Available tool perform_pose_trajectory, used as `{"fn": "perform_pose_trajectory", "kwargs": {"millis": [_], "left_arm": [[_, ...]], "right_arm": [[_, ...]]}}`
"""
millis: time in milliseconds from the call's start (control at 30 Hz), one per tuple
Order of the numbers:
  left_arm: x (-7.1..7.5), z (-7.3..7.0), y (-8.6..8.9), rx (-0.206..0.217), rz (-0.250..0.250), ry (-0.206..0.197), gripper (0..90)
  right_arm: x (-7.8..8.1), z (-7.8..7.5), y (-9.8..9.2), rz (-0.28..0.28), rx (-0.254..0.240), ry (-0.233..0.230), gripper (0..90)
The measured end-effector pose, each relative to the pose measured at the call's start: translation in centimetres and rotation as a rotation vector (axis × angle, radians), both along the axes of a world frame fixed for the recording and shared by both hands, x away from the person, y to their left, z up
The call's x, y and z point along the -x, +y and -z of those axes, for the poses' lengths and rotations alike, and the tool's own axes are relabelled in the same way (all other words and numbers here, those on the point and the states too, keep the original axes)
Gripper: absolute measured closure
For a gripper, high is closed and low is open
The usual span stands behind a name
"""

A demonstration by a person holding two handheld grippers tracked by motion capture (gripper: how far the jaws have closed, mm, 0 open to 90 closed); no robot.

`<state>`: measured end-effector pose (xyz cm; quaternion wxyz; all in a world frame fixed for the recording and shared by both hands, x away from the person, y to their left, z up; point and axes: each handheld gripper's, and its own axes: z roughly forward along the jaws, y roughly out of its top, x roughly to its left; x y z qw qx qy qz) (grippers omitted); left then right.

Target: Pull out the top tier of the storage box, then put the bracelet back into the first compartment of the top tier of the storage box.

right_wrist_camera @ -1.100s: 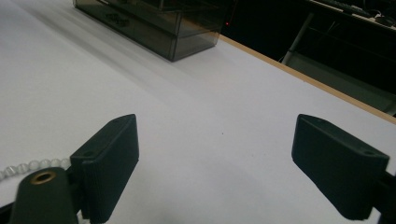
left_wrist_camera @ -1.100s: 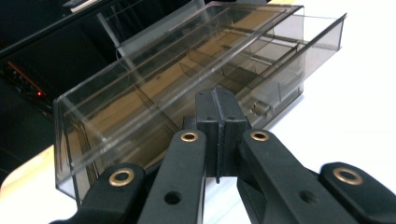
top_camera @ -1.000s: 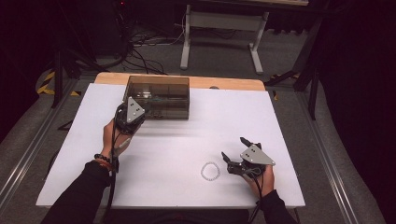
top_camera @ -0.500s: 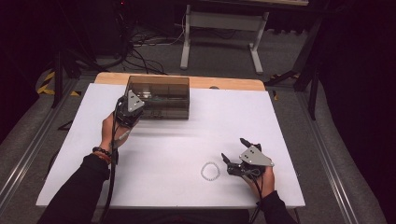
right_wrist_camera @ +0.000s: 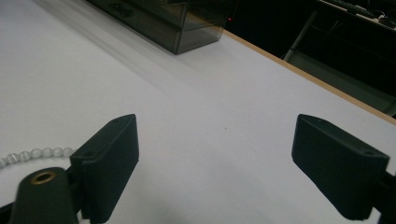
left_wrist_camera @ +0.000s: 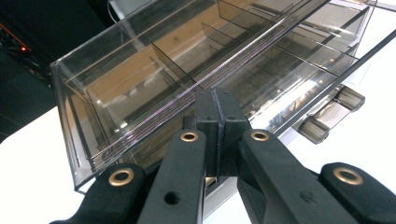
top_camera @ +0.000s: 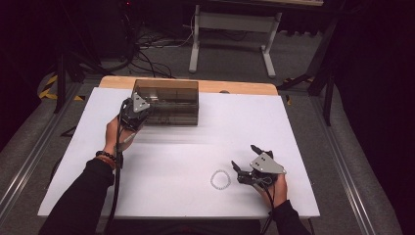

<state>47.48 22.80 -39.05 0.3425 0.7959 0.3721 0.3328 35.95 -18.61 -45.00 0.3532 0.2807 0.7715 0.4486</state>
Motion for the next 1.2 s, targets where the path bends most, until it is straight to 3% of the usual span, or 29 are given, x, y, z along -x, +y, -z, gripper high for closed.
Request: {"fn": "perform_pose_trajectory", "kwargs": {"millis": [167,333,533,667,767,1200], "left_arm": [[-0.4,-0.3,-0.3,-0.030,0.029,0.020,89.6],[-0.4,-0.3,-0.5,-0.013,0.022,0.052,89.7],[-0.4,-0.6,-0.5,-0.040,0.024,0.074,89.8],[-0.2,-0.7,-0.6,-0.013,0.018,0.100,89.8],[0.2,-0.9,-0.6,-0.038,0.021,0.121,89.8],[0.9,-1.2,-0.5,-0.042,0.040,0.174,89.8]], "right_arm": [[-0.1,0.0,-0.2,0.002,-0.001,0.007,15.5],[-0.1,0.0,-0.2,0.003,0.002,0.013,15.5],[0.2,0.1,0.1,0.004,0.016,0.027,15.5],[0.0,0.0,0.0,0.012,0.012,0.026,15.5],[0.2,-0.1,0.0,0.014,0.012,0.031,15.5],[0.5,-0.3,-0.1,0.022,0.045,0.016,15.4]]}}
